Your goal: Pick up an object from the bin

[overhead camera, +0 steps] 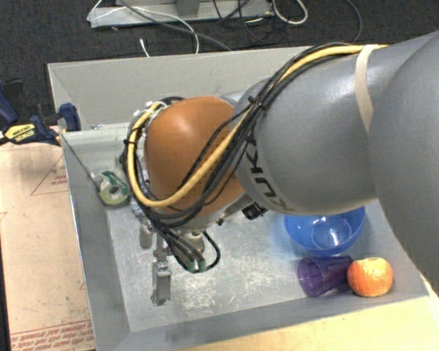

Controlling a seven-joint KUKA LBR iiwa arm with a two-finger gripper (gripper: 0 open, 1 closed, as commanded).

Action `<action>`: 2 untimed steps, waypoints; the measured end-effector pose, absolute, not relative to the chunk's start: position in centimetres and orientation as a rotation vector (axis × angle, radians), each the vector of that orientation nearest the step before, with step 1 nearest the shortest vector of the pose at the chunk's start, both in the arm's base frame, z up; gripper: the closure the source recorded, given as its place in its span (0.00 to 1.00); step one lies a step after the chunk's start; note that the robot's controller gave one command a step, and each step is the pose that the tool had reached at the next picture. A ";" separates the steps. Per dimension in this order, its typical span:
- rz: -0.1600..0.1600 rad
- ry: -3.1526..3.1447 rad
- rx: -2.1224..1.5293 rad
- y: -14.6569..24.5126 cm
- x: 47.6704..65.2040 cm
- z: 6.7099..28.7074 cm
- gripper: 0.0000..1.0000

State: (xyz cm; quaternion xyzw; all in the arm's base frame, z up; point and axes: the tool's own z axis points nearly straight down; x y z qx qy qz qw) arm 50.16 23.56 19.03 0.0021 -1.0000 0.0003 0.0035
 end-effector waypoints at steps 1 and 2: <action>-0.001 -3.142 -0.001 23.4 50.4 19.4 0.00; -0.004 -3.142 0.150 19.5 64.6 16.4 0.00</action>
Offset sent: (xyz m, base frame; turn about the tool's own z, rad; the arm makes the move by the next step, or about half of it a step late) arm 0.1500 -0.0435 -0.0303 -0.0960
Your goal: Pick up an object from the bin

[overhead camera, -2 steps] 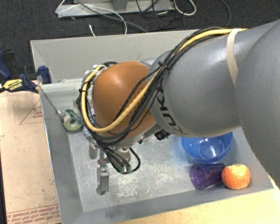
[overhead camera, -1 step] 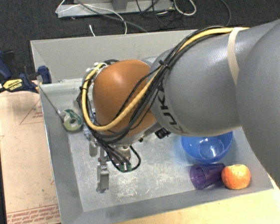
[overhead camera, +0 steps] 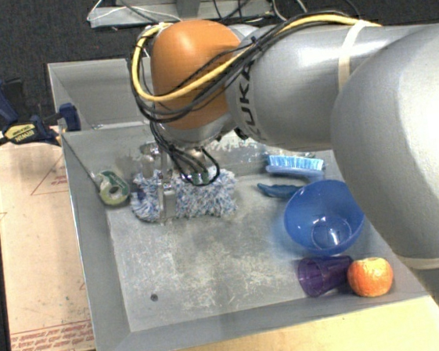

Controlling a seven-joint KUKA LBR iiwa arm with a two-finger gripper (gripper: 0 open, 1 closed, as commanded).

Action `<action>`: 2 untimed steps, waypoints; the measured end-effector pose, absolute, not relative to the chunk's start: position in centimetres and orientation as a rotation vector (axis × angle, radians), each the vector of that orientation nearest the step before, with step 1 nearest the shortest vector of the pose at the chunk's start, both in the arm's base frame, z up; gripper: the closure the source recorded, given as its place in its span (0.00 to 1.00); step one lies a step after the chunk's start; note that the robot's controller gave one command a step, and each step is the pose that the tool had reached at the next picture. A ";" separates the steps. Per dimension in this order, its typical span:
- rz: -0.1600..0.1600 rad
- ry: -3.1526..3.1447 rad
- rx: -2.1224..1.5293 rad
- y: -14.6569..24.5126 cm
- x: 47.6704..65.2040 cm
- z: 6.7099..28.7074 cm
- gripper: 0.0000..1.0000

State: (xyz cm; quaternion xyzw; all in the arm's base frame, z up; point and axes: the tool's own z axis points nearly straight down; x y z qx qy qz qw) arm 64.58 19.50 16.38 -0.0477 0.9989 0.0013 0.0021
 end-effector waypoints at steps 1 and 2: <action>0.008 3.146 -0.119 25.3 58.9 11.6 0.00; 0.003 3.127 -0.022 12.5 64.9 11.3 0.00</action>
Offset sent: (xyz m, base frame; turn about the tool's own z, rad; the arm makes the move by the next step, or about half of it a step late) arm 0.0012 -0.0683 -0.0513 0.0775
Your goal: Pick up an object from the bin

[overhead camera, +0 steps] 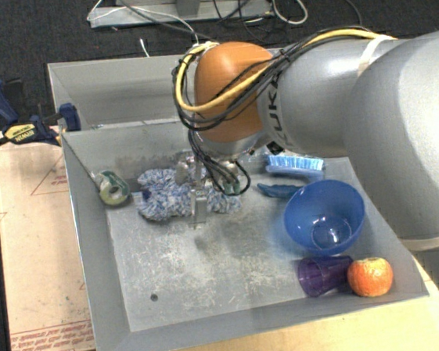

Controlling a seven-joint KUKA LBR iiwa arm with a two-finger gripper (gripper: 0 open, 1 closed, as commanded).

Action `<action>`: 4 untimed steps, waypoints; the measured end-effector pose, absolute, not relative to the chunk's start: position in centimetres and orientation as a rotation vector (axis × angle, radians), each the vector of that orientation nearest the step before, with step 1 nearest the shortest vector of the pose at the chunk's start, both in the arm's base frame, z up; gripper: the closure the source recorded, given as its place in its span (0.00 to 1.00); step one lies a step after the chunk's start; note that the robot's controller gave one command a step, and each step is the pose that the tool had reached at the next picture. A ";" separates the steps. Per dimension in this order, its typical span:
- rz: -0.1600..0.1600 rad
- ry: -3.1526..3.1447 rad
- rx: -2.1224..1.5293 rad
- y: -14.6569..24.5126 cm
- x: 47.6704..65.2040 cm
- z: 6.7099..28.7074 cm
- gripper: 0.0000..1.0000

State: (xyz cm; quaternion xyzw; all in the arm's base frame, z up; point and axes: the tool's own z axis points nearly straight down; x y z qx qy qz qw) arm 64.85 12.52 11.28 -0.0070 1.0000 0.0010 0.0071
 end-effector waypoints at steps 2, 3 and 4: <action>0.003 3.119 0.014 17.4 64.0 7.3 1.00; 0.003 3.119 0.014 17.4 64.0 7.3 1.00; -0.001 3.129 0.015 17.3 63.7 10.7 1.00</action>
Offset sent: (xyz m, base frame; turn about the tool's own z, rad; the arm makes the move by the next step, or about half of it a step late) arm -0.0104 0.0475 -0.0428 0.0214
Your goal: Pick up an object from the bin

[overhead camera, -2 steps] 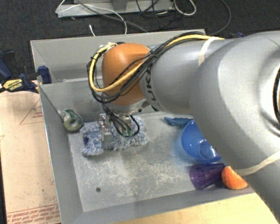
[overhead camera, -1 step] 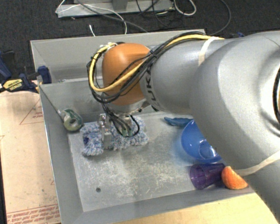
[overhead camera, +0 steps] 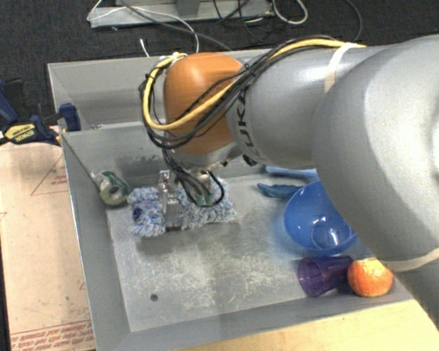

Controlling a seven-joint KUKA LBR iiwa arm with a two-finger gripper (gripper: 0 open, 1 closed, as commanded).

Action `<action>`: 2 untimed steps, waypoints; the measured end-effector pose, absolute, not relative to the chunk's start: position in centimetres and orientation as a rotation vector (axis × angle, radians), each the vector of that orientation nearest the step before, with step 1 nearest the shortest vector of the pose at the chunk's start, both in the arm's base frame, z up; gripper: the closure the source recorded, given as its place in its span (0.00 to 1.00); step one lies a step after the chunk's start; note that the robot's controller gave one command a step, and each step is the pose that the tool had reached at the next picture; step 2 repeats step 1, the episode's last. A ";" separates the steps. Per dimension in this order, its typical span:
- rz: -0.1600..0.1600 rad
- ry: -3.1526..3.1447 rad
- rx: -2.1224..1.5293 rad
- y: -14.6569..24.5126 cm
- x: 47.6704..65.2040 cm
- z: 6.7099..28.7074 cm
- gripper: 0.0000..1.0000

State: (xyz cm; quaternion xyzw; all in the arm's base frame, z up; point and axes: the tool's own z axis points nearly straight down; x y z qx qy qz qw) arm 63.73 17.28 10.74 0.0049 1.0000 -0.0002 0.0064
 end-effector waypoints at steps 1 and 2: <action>0.002 3.124 0.016 17.3 63.8 14.6 1.00; 0.002 3.124 0.016 17.3 63.8 14.6 1.00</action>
Offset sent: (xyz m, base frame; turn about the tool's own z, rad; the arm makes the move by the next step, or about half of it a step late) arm 0.0017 0.0005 0.0518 0.0005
